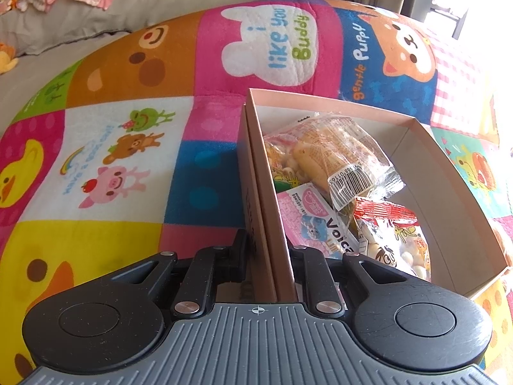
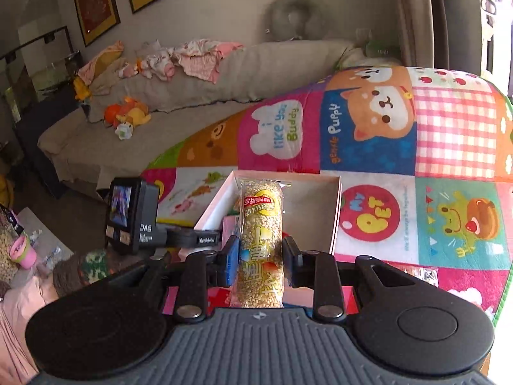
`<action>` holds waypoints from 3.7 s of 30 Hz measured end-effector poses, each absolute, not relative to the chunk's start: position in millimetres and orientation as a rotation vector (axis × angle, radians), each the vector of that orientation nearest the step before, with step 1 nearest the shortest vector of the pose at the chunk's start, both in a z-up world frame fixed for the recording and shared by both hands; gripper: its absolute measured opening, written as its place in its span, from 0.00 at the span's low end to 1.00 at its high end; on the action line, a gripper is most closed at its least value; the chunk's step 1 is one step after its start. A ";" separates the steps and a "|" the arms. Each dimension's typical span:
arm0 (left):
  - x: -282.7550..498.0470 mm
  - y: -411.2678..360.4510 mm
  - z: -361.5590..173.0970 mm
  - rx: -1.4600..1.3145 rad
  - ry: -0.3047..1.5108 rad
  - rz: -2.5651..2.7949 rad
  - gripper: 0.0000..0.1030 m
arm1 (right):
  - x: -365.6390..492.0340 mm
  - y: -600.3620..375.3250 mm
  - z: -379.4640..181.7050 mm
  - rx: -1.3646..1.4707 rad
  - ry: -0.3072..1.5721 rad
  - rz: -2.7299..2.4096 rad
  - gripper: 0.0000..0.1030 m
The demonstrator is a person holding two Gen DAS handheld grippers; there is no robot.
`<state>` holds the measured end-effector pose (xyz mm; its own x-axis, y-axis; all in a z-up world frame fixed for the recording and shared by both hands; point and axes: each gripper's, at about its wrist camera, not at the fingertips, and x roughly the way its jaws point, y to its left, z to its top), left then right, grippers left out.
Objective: Organize objects
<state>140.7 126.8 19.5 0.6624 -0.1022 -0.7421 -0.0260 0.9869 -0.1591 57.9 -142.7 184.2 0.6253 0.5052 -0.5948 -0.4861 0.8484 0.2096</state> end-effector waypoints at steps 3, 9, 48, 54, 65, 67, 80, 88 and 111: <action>140.2 127.3 19.1 -0.165 0.844 -0.045 0.18 | 73.3 -140.2 190.4 0.052 0.667 0.554 0.27; 139.2 127.2 18.4 -0.174 0.835 -0.042 0.18 | 106.1 -129.1 185.1 0.062 0.676 0.522 0.27; 137.1 129.2 17.9 -0.187 0.823 -0.041 0.18 | 59.4 -207.4 49.7 0.097 0.890 0.253 0.93; 137.7 128.5 18.0 -0.190 0.825 -0.027 0.18 | 48.8 -229.0 24.7 0.283 0.921 0.215 1.00; 137.0 128.0 17.3 -0.201 0.817 -0.020 0.18 | 43.8 -208.8 21.9 0.202 0.882 0.135 1.00; 136.6 127.7 17.0 -0.200 0.814 -0.018 0.18 | 43.5 -207.0 21.5 0.181 0.881 0.138 1.00; 135.4 126.2 16.9 -0.182 0.817 -0.025 0.18 | 44.4 -190.7 17.6 0.027 0.898 0.138 1.00; 135.5 128.4 16.6 -0.184 0.819 -0.038 0.18 | 45.6 -187.8 16.5 0.021 0.905 0.111 1.00; 135.7 127.7 16.8 -0.185 0.824 -0.038 0.18 | -15.8 -139.0 31.4 -0.131 0.973 0.596 0.86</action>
